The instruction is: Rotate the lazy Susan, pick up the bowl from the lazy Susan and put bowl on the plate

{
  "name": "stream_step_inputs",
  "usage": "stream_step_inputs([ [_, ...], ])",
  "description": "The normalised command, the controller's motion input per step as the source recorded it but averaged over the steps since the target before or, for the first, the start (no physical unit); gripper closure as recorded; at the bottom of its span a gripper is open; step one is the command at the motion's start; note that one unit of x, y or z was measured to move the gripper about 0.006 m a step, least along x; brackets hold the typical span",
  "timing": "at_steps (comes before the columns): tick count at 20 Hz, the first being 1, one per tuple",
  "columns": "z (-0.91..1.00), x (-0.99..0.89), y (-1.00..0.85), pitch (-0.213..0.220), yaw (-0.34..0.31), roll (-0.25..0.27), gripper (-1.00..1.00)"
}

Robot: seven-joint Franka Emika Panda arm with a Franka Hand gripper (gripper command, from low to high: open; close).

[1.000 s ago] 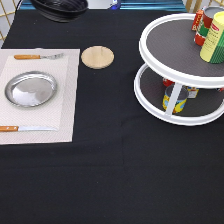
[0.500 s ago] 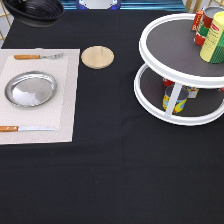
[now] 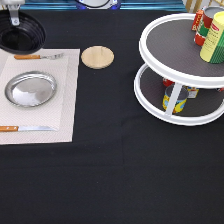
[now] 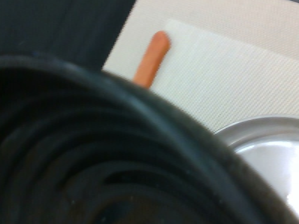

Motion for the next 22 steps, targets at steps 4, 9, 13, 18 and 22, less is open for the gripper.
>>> stream_step_inputs([
  [4,-0.62,-0.01,-0.27,-0.098,-0.18,0.176,1.0],
  [9,-0.46,0.0,-0.28,-0.115,-0.142,0.245,1.0],
  [13,-0.49,0.13,-0.16,-0.076,-0.137,0.238,1.0],
  [18,-0.63,0.11,0.01,0.012,-0.049,0.182,1.0],
  [22,-0.57,-0.01,0.24,0.121,-0.002,0.061,1.0],
])
